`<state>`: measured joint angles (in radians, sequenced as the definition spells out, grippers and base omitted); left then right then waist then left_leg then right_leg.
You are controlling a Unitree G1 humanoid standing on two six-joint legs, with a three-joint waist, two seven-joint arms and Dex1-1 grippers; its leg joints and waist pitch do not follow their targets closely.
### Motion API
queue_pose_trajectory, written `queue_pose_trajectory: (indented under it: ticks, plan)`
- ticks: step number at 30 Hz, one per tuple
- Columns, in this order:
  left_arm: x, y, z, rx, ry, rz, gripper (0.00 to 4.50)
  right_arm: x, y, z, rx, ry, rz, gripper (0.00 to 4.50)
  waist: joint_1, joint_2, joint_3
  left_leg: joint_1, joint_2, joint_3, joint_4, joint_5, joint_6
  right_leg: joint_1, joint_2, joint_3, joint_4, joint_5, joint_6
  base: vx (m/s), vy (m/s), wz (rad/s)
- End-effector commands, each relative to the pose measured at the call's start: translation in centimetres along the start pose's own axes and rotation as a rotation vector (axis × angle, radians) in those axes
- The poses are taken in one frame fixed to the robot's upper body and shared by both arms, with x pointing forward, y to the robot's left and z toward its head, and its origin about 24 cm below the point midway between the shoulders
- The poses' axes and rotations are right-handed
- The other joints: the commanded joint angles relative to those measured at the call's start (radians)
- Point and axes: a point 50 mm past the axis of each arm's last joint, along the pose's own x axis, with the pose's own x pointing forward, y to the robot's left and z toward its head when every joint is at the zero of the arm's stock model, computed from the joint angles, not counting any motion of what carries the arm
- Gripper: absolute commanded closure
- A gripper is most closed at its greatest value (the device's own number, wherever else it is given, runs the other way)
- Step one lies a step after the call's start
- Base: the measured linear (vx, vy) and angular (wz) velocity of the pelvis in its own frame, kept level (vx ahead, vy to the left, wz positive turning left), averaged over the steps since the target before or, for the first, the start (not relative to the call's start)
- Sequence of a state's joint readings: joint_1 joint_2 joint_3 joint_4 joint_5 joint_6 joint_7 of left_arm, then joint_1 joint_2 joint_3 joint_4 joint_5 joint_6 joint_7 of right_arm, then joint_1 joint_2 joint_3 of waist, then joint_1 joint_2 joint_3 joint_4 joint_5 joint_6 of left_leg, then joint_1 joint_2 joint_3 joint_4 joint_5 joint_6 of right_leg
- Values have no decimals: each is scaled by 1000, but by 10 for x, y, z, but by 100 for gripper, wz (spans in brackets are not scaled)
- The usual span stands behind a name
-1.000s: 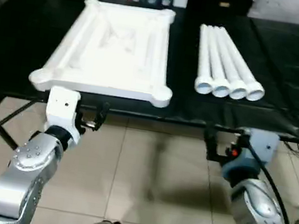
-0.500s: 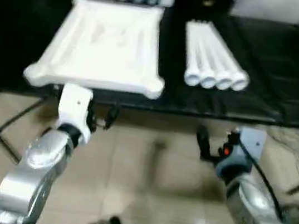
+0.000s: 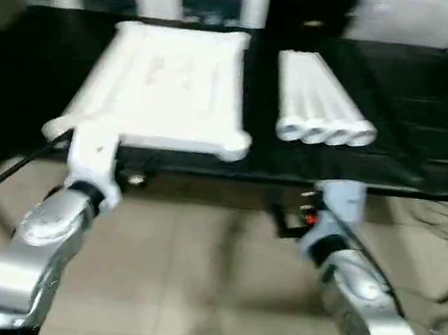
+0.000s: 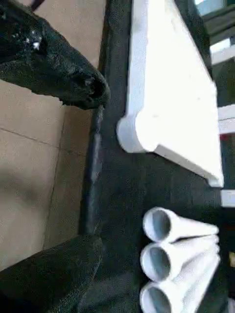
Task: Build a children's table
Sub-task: Move to table
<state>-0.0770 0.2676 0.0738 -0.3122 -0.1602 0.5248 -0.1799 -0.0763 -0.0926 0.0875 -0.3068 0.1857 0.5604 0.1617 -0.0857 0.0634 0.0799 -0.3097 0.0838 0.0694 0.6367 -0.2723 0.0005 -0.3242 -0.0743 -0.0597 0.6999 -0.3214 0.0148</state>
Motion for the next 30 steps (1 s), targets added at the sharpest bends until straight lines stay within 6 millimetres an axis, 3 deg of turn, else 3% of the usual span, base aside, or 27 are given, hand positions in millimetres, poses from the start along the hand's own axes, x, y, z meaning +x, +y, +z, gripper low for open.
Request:
queue_pose_trajectory:
  ticks: [1, 2, 3, 4, 5, 6, 7, 8, 9, 10, 11, 12, 13, 14, 15, 16, 17, 18, 19, 21, 22, 23, 24, 26, 27, 28, 30]
  plan:
    - [-4, -2, 1, 3, -9, -3, 7, 1, -3, 0, 34, 6, 9, 0, 16, -25, -71, 37, 77, -58, -82, -35, 310, -25, -76, 82, -122, 156, 4, 204, -144, 11]
    - [-6, -2, 0, 0, -9, -6, 7, 2, -2, 0, 43, 3, 17, 0, 39, -68, -80, -35, 8, -11, -29, -63, 274, 51, -96, 133, -168, 122, -17, 128, -118, 11]
    - [-6, -1, 0, -1, -9, -8, 7, 2, -1, 0, 44, -2, 21, 0, 54, -81, -92, -84, -24, 16, 43, -88, 243, 111, -132, 184, -181, 129, -31, 142, -118, 3]
    - [-7, -1, -1, -3, -9, -8, 7, 2, 0, 0, 34, -1, 22, 0, 86, -71, -88, -130, 2, -3, 81, 38, 114, 127, -150, 165, -164, 244, -85, 82, -43, -9]
    - [-7, 0, -1, -3, -9, 0, 7, 3, 1, 0, 3, 5, 13, 0, 93, -62, -85, -137, 11, -6, 72, 71, 78, 127, -141, 152, -161, 290, -120, 138, -78, -16]
    - [-7, 2, -1, -4, -11, 10, 7, 3, 1, -1, -13, 4, 0, 0, 102, -55, -81, -136, 27, -8, 55, 103, 54, 120, -136, 134, -167, 299, -163, 114, -45, -10]
    - [-8, 4, 0, -2, -12, 21, 7, 3, 0, 0, -28, -4, -20, 0, 123, -7, -80, -112, 72, -8, -35, 155, 43, 101, -83, 70, -174, 155, -239, 114, -45, -10]
    - [-8, 5, 0, 3, -12, 26, 7, 4, -1, 0, -41, -10, -34, 0, 126, 27, -82, -75, 98, -12, -70, 143, 47, 87, -60, 40, -173, 79, -215, 133, 33, -4]
    - [-8, 6, 0, 7, -13, 28, 7, 4, -2, 0, -56, -13, -42, 0, 104, 42, -80, -55, 136, -53, -95, 124, 100, 58, 0, 15, -113, 50, -170, 173, 67, -2]
    - [-8, 6, 1, 14, -15, 30, 7, 4, -5, 0, -94, -20, -63, 0, 78, 46, -97, 74, 205, -149, -101, 67, 293, -62, 16, 6, 7, -87, -63, 173, 67, -2]
    - [-8, 6, 1, 16, -16, 30, 7, 4, -5, 0, -102, -23, -64, 0, 86, 44, -97, 72, 198, -137, -92, 81, 324, -79, 12, 8, 16, -63, -30, 141, 47, 6]
    - [-7, 5, 2, 26, -21, 21, 7, 4, -4, 1, -136, -30, -64, 0, 92, 36, -94, 55, 189, -117, -88, 164, 364, -99, 1, 15, 27, 16, 17, 70, 32, 9]
    - [-7, 4, 2, 29, -23, 15, 7, 4, -4, 1, -146, -30, -61, 0, 112, 18, -86, 13, 164, -79, -79, 271, 373, -96, -13, 32, -6, 125, 37, 75, 25, 12]
    - [-6, 3, 3, 36, -26, 5, 7, 3, -2, 0, -152, -23, -47, 0, 120, 8, -86, -12, 136, -56, -63, 283, 344, -84, -31, 51, -52, 195, 26, 0, 0, 0]
    - [-6, 2, 3, 39, -27, 1, 7, 2, -2, -1, -150, -18, -40, 0, 141, -28, -88, -65, 74, -17, -43, 113, 219, -28, -84, 101, -132, 209, 34, 0, 0, 0]
    - [-5, 1, 3, 40, -29, -3, 7, 2, -2, -1, -144, -14, -37, 0, 155, -45, -91, -87, 68, -10, -29, 81, 119, 3, -132, 132, -132, 235, 14, -6, -64, -3]
    - [-4, 0, 3, 34, -32, -10, 7, 2, -3, -2, -128, -14, -46, 0, 158, -43, -92, -91, 73, -12, -41, 109, 85, 10, -125, 122, -124, 281, 5, -6, -64, -3]
    - [-3, -1, 3, 29, -34, -15, 7, 1, -4, -1, -89, -15, -54, 0, 154, -31, -92, -79, 80, -6, -55, 107, 32, -3, -91, 99, -115, 328, -44, -18, -53, -6]
    - [-3, -2, 3, 25, -36, -18, 7, 1, -6, -1, -62, -17, -60, 0, 144, -16, -84, -67, 92, -11, -77, -42, -19, 2, -73, 84, -117, 156, -106, 0, 0, 0]
    - [-2, -4, 4, 11, -41, -26, 7, 1, -8, 0, -40, -26, -66, 0, 130, -6, -72, -47, 107, -11, -104, -309, -65, 2, -63, 79, -142, -167, -163, 0, 0, 0]
    - [-1, -5, 5, 8, -45, -25, 7, 1, -8, 1, -44, -32, -71, 0, 121, -4, -56, -20, 108, -9, -113, -499, -84, -16, -54, 70, -167, -391, -156, 0, 0, 0]
    - [1, -5, 5, 2, -49, -23, 7, 1, -9, 2, -40, -33, -70, 0, 115, -6, -48, -6, 105, -8, -113, -573, -87, -25, -50, 64, -180, -488, -139, 0, 0, 0]
    - [3, -6, 6, 2, -52, -21, 7, 1, -10, 2, -45, -36, -63, 0, 103, 1, -39, 26, 98, -7, -108, -685, -93, -35, -41, 40, -206, -615, -97, 0, 0, 0]
    - [5, -7, 6, 3, -53, -28, 7, 1, -12, 2, -59, -35, -66, 0, 90, 9, -36, 21, 100, -18, -126, -715, -90, -3, -38, 18, -211, -573, -60, 0, 0, 0]
    - [5, -8, 5, 6, -51, -34, 7, 1, -13, 3, -55, -37, -73, 0, 87, 16, -41, 14, 101, -20, -137, -694, -82, 14, -47, 24, -208, -529, -59, 0, 0, 0]
    - [5, -8, 5, 12, -49, -38, 7, 2, -14, 3, -47, -39, -81, 0, 75, 8, -48, 18, 100, -14, -135, -656, -72, 20, -53, 25, -214, -493, -74, 0, 0, 0]
    - [6, -9, 5, 16, -49, -43, 7, 2, -15, 4, -40, -42, -88, 0, 73, 10, -57, -6, 98, -9, -137, -555, -53, 44, -64, 37, -211, -444, -100, 29, 7, -2]
